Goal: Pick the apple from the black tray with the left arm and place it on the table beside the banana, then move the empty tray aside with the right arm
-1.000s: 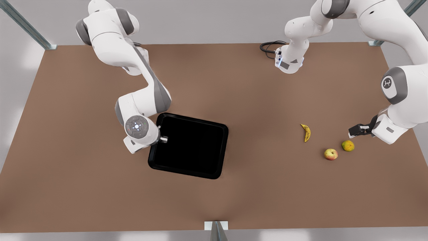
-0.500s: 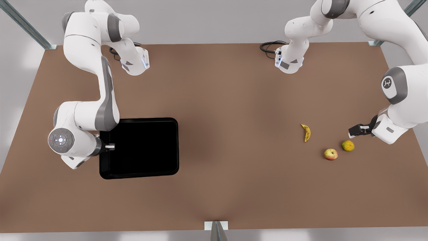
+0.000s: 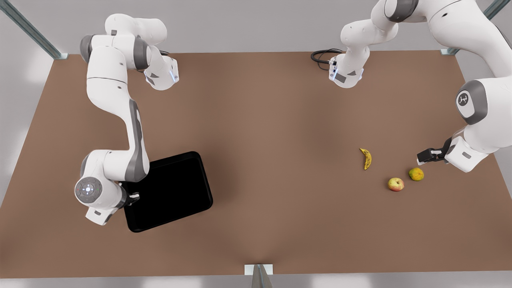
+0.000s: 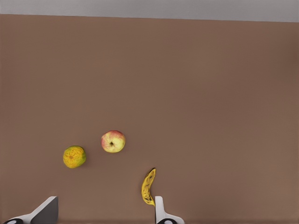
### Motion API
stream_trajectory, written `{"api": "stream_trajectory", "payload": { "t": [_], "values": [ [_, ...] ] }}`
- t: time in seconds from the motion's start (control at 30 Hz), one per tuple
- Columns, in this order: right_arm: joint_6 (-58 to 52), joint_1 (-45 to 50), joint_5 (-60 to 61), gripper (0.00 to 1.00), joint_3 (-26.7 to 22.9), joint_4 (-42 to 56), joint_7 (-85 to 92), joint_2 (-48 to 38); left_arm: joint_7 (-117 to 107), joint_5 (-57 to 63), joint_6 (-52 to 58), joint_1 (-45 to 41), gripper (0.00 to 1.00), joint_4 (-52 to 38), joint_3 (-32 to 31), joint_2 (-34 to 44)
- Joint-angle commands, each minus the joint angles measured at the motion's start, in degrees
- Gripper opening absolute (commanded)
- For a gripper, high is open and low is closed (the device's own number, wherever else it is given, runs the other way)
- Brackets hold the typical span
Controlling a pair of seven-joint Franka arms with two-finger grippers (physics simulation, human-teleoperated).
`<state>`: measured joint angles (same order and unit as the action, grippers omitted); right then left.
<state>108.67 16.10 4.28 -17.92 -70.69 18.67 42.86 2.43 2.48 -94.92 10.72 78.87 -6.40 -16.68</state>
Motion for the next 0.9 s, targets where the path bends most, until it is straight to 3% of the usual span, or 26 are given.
{"api": "stream_trajectory", "payload": {
  "t": [0.0, 0.2, 0.33, 0.37, 0.5, 0.57, 0.6, 0.73, 0.8, 0.87],
  "values": [
    [3.83, -0.02, -0.33, 0.12, 0.0, 0.02, 11.83, 0.91, -0.06, 0.06, 0.09, 0.0, 1.0, -0.03, -0.01, 0.07],
    [5.5, -0.81, -0.5, 0.28, 0.35, 0.11, 11.57, 3.64, -0.06, 0.06, 0.0, 0.0, 1.0, -0.03, -0.01, 0.07],
    [5.5, -0.81, -0.41, 0.9, 0.35, 0.2, 11.22, 3.73, -0.06, 0.06, 0.0, 0.0, 1.0, -0.03, -0.01, 0.07],
    [5.5, -0.81, -0.41, 0.97, 0.35, 0.2, 11.22, 3.73, -0.06, 0.06, 0.09, 0.0, 1.0, -0.03, -0.01, 0.07],
    [5.5, -0.9, -0.5, 1.0, -0.09, 0.55, 12.09, 2.76, -0.06, 0.06, 0.0, 0.0, 1.0, -0.03, -0.01, 0.07],
    [4.45, -0.98, 3.01, 1.0, 0.0, 0.46, 12.88, -2.86, -0.06, 0.06, 0.0, 0.0, 1.0, -0.03, -0.01, 0.07],
    [0.85, -1.25, 4.24, 1.0, 0.08, 0.37, 13.41, -5.76, -0.06, 0.06, 0.0, 0.0, 1.0, -0.03, -0.01, 0.07],
    [-32.98, -0.63, 3.02, 1.0, 0.79, 0.37, 3.05, -22.99, -0.06, 0.06, 0.0, 0.0, 1.0, -0.03, -0.01, 0.07],
    [-41.26, -0.72, -0.06, 0.99, 0.35, 0.2, 1.9, -25.8, -0.06, -0.02, 0.0, 0.0, 1.0, -0.03, -0.01, 0.07],
    [-42.05, -0.72, -2.17, 1.0, 0.52, 0.11, 1.9, -26.07, -0.06, 0.06, 0.0, -0.09, 1.0, -0.03, -0.1, 0.07]
  ]
}}
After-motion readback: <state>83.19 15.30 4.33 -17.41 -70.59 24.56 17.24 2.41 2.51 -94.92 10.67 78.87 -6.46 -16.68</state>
